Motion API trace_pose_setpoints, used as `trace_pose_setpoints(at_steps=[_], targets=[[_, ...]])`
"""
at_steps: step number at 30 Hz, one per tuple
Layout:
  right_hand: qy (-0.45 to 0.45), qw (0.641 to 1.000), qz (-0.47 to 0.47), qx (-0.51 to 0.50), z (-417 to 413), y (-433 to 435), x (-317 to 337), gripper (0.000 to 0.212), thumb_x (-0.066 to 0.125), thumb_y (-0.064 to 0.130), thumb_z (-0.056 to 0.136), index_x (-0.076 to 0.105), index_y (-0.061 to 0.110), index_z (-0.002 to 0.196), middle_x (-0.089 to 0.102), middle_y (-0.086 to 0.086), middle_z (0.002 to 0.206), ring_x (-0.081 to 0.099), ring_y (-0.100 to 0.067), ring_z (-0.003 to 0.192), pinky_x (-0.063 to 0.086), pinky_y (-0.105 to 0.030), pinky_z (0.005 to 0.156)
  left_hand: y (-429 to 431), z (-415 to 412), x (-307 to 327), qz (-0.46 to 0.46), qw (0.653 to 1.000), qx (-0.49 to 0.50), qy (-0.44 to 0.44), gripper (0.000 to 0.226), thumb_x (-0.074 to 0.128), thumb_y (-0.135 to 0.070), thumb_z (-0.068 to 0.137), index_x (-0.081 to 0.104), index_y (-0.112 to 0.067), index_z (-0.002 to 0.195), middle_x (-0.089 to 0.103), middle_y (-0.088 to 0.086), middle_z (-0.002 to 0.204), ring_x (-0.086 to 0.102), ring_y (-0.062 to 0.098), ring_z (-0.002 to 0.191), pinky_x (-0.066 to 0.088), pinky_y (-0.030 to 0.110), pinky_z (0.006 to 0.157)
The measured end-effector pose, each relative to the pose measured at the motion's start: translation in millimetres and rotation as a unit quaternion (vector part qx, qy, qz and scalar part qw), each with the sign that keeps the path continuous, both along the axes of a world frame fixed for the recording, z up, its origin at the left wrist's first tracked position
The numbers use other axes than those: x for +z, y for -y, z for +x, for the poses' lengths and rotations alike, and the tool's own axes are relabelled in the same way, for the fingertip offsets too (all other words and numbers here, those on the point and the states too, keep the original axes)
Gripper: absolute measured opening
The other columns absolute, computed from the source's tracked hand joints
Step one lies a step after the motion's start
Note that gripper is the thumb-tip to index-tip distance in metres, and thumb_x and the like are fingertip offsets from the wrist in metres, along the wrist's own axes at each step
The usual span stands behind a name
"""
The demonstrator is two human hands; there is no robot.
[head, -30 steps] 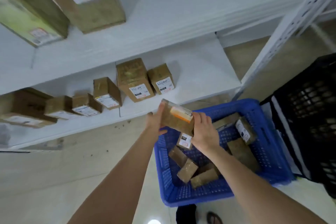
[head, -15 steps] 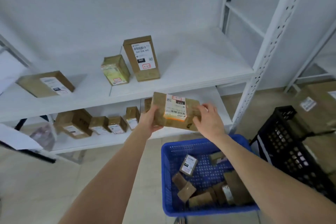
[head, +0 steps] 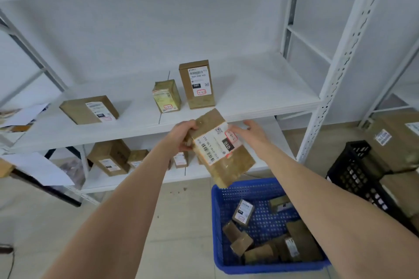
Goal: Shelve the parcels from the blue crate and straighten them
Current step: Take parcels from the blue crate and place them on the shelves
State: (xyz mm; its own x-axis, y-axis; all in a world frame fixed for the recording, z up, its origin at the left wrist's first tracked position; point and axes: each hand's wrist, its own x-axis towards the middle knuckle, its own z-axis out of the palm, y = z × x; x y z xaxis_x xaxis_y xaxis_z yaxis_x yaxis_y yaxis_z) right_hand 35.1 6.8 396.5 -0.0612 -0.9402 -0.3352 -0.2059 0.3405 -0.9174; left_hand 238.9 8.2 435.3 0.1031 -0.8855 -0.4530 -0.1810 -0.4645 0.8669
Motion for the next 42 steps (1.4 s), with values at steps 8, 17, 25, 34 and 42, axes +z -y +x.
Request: trace_pose_setpoints(at_steps=[8,17,25,34,42], targets=[[0.145,0.986,0.062,0.06,50.5,-12.1,5.8,0.05,0.075,0.053,0.075,0.062,0.027,0.115,0.074,-0.008,0.095,0.07,-0.029,0.093,0.058,-0.046,0.083,-1.8,24.7,24.4,-0.029,0.988,-0.125,0.08,0.075,0.06,-0.025,0.074,0.033,-0.02,0.144,0.059,0.006,0.108,0.06,0.019,0.089,0.048,0.034,0.085],[0.317,0.936,0.03,-0.147,76.2,-18.2,10.8,0.043,0.072,0.03,0.085,0.05,0.016,0.119,0.065,-0.012,0.104,0.067,-0.032,0.094,0.057,-0.048,0.083,-8.3,76.0,-4.1,-0.061,0.98,0.095,0.163,0.065,0.05,-0.046,0.094,0.028,-0.016,0.148,0.042,0.011,0.145,0.043,0.031,0.129,0.036,0.04,0.103],[0.294,0.937,0.026,-0.187,96.1,-22.2,15.1,0.036,0.067,0.028,0.09,0.054,0.015,0.121,0.064,-0.005,0.098,0.063,-0.023,0.093,0.056,-0.04,0.088,-11.4,87.7,-2.3,-0.071,0.984,0.107,0.12,0.032,0.052,-0.028,0.096,0.057,-0.016,0.125,0.062,0.007,0.115,0.06,0.029,0.103,0.056,0.044,0.084],[0.206,0.95,0.03,-0.232,114.2,-25.4,6.6,0.023,0.064,0.021,0.093,0.062,0.012,0.113,0.061,0.0,0.086,0.064,-0.019,0.088,0.057,-0.029,0.072,-12.7,101.0,-5.4,-0.103,0.973,0.108,0.174,0.032,0.054,-0.029,0.095,0.058,-0.017,0.125,0.062,0.007,0.119,0.059,0.027,0.106,0.052,0.044,0.092],[0.149,0.955,0.05,-0.251,124.9,-27.2,-5.7,0.019,0.063,0.025,0.093,0.054,0.017,0.078,0.062,-0.004,0.081,0.064,-0.019,0.073,0.058,-0.036,0.079,-18.7,110.6,-16.6,-0.089,0.971,0.082,0.208,0.031,0.052,-0.026,0.097,0.062,-0.016,0.124,0.064,0.009,0.117,0.06,0.027,0.104,0.053,0.041,0.091]])
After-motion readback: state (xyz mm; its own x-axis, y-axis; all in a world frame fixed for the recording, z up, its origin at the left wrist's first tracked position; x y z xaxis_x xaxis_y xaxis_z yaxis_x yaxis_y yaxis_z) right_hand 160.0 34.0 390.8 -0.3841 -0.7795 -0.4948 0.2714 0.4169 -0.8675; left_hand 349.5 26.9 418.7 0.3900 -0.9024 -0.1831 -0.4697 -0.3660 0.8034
